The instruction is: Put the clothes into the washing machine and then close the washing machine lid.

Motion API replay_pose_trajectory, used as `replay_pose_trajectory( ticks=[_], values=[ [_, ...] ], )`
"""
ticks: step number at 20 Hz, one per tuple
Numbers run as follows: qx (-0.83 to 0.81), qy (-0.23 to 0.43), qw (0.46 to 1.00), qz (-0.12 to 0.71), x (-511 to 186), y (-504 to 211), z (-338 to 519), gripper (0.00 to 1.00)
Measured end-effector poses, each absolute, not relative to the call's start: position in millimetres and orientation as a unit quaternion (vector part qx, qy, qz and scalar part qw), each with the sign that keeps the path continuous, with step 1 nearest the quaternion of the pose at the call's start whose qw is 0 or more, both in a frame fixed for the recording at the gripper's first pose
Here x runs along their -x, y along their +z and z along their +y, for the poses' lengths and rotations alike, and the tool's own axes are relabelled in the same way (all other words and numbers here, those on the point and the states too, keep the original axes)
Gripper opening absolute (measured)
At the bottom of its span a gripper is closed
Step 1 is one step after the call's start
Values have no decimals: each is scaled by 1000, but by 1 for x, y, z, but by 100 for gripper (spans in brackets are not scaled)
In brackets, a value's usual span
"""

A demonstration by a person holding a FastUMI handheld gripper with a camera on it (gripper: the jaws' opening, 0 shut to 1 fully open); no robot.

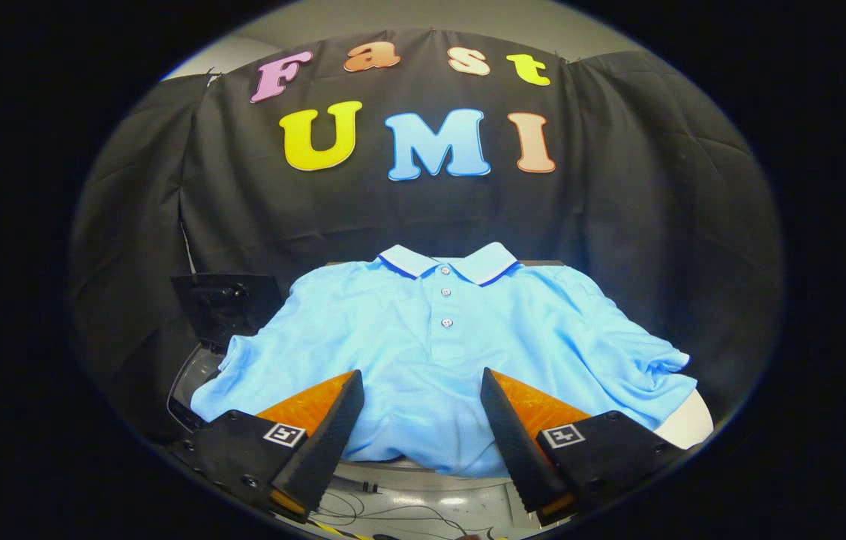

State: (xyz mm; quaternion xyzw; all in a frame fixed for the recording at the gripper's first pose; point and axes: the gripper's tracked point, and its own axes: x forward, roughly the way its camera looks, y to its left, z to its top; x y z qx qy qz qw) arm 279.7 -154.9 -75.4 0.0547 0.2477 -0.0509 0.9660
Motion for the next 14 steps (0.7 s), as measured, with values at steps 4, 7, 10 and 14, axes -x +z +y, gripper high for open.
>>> replay_pose_trajectory(
  ticks=[4, 7, 10, 14],
  values=[
    [-50, -49, 972, 222, -281, -74, -156, 99],
    [-49, -50, 977, 201, -282, -72, -155, 97],
    [-50, -44, 978, 199, -283, -73, -153, 97],
    [-68, -53, 977, 194, -281, -78, -154, 44]
  ],
)
